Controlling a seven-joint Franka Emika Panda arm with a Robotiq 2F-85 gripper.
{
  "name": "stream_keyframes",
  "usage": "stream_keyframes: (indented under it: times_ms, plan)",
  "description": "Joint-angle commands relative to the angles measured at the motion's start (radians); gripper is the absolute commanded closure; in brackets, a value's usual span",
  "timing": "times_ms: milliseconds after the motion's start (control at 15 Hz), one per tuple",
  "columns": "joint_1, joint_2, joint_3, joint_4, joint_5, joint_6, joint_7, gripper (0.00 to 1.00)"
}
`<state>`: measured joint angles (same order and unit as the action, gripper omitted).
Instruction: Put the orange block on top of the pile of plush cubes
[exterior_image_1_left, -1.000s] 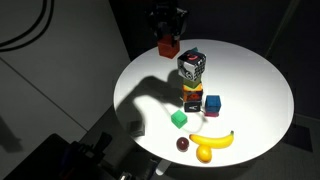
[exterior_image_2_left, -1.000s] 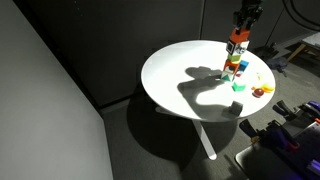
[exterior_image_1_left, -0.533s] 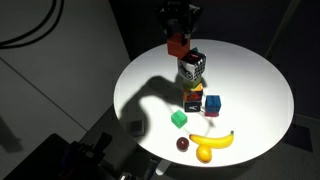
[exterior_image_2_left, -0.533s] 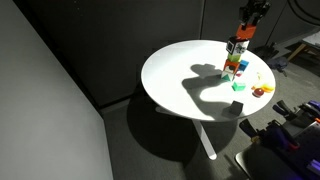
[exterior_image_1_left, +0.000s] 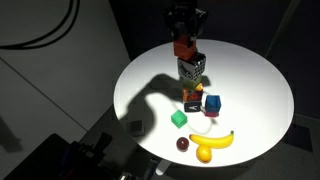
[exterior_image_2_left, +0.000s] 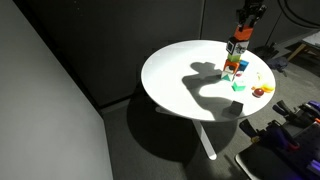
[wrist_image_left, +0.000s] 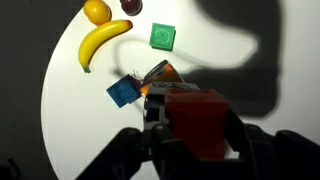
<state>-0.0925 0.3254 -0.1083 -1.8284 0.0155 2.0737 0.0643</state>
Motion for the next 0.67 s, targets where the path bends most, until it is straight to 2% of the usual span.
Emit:
stream_keyframes:
  times_ms: [0, 600]
  plan:
    - [-0.003, 0.053, 0.002, 0.085, 0.007, -0.040, 0.036, 0.71]
    - [-0.006, 0.108, -0.001, 0.154, 0.003, -0.049, 0.053, 0.71]
